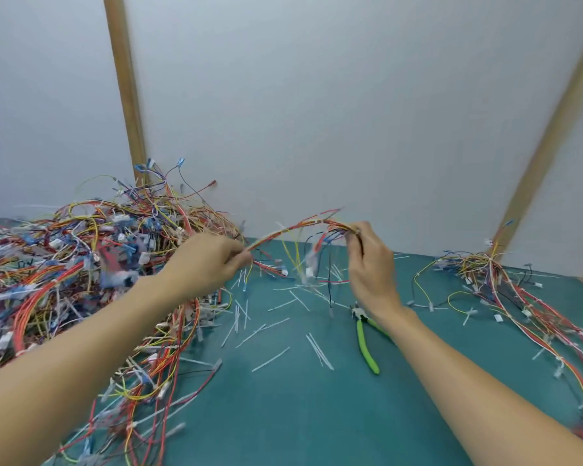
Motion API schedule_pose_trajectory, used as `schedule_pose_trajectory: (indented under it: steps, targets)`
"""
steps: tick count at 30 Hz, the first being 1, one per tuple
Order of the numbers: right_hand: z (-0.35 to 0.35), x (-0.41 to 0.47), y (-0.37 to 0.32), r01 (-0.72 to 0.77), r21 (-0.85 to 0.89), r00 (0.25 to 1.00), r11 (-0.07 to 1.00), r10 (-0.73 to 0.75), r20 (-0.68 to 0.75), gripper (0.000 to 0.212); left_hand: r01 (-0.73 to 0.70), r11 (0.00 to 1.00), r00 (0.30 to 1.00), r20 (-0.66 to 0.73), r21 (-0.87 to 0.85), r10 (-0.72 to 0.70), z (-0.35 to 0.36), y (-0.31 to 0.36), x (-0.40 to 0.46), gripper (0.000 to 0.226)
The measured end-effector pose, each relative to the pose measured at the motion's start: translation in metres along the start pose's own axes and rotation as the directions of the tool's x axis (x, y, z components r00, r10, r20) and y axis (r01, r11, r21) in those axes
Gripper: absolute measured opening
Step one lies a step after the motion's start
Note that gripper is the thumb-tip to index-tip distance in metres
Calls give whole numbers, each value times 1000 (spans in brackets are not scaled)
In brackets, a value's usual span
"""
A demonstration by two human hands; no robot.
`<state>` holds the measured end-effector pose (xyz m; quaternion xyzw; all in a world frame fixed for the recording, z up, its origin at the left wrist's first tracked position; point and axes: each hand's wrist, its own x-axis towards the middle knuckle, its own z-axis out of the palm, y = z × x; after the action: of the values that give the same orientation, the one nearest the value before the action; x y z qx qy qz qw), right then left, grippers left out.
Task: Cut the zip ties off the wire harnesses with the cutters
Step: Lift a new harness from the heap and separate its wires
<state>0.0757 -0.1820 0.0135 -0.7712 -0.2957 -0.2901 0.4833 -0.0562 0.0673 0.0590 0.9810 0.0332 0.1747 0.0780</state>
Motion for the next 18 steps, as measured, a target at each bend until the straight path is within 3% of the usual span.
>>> schedule_pose_trajectory:
  steps: [2,5,8,10,11,13,15,18]
  targets:
    - [-12,4,12,-45,-38,999,998,45,4,20,4,993,1000,-6,-114,-5,-3,6,1,34]
    - [-21,0,29,-133,-122,989,984,140,54,26,-24,974,975,-223,-225,-27,-18,27,9,30]
    - [-23,-5,32,-209,-157,965,965,229,124,20,-145,976,872,-487,-165,47,-36,69,18,23]
    - [-26,-9,20,-243,-22,956,970,243,163,36,-215,971,810,-575,-104,118,-41,95,22,23]
    - [-29,-12,9,-267,116,956,957,247,161,45,-230,969,819,-557,-92,141,-40,103,24,24]
    - [-38,-15,-10,-268,352,962,897,227,153,46,-189,979,901,-409,-75,143,-34,108,30,28]
    - [-48,-15,-26,-257,389,962,885,195,193,43,-144,987,955,-272,-71,120,-25,106,35,31]
    - [-57,-7,-41,-273,334,926,902,153,344,30,-246,949,941,-284,-196,185,-13,114,34,28]
